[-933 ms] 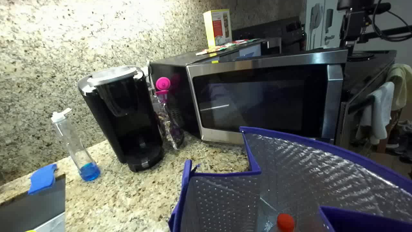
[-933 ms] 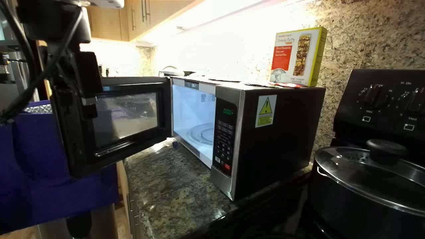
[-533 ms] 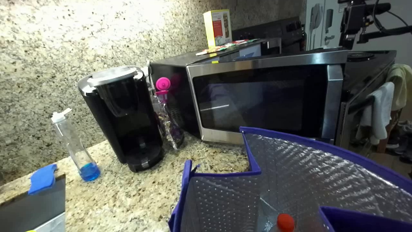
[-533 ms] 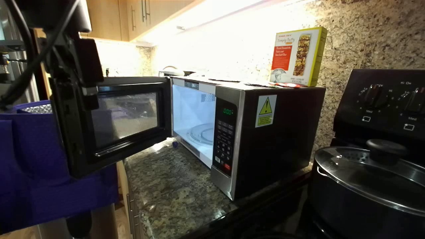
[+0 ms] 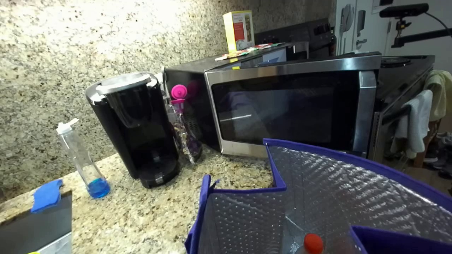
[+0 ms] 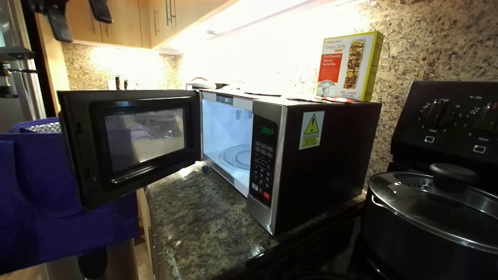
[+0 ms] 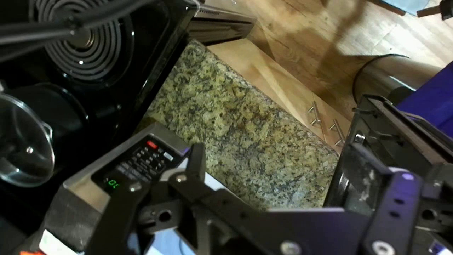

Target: Close the microwave door

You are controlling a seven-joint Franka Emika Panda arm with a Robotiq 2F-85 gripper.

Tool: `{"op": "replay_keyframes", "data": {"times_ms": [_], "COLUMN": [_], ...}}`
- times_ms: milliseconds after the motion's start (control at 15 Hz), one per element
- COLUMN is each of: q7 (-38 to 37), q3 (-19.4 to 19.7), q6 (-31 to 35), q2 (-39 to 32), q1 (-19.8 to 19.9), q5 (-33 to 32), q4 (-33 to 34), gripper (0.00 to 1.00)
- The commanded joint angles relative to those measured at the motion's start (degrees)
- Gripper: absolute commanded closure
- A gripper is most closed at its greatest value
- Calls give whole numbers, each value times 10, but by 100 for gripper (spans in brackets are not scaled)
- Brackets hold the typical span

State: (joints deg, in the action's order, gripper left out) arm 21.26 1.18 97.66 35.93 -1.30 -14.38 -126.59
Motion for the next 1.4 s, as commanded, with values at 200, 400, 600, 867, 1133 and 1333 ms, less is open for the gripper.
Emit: {"op": "replay_keyframes", "data": {"times_ms": [200, 400, 600, 867, 1133, 1333], "q7": [72, 116, 170, 151, 187, 255], "q3": [-56, -67, -74, -82, -88, -98], "q6": [-47, -37, -26, -28, -36, -17], "q2": [-56, -89, -125, -131, -155, -180], "q1": [-83, -117, -142, -136, -142, -159], "q5": [-40, -34, -36, -30, -39, -30], "q4": [108, 129, 147, 142, 153, 155], "gripper": [0, 0, 0, 0, 0, 0]}}
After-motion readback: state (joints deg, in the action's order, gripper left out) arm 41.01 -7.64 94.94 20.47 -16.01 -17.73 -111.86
